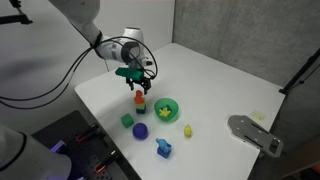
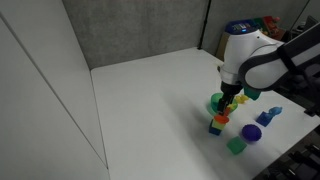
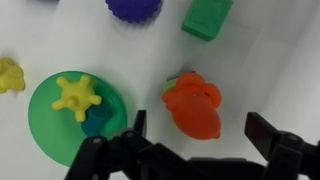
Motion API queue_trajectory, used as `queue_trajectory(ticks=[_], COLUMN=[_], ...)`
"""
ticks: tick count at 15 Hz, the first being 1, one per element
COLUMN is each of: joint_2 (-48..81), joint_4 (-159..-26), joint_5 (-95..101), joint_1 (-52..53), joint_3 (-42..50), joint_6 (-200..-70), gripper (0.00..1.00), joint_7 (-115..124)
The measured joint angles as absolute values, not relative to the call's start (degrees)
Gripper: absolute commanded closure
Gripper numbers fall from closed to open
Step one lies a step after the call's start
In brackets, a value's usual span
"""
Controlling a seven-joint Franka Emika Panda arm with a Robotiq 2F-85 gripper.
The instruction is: Pick up the orange toy and put it in the green bowl
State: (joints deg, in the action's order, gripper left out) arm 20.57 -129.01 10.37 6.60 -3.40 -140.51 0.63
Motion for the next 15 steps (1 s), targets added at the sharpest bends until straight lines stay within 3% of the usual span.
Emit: queue_trajectory(ticks=[7, 15], joint_2=[23.2, 20.5], joint_4=[-127.2, -123.4], joint_5=[10.4, 10.1], joint_1=[7.7, 7.4], joint_3=[-3.1, -2.8], joint_6=[-140.2, -135.0], gripper=[0.79, 0.87], joint_7=[0.8, 0.9])
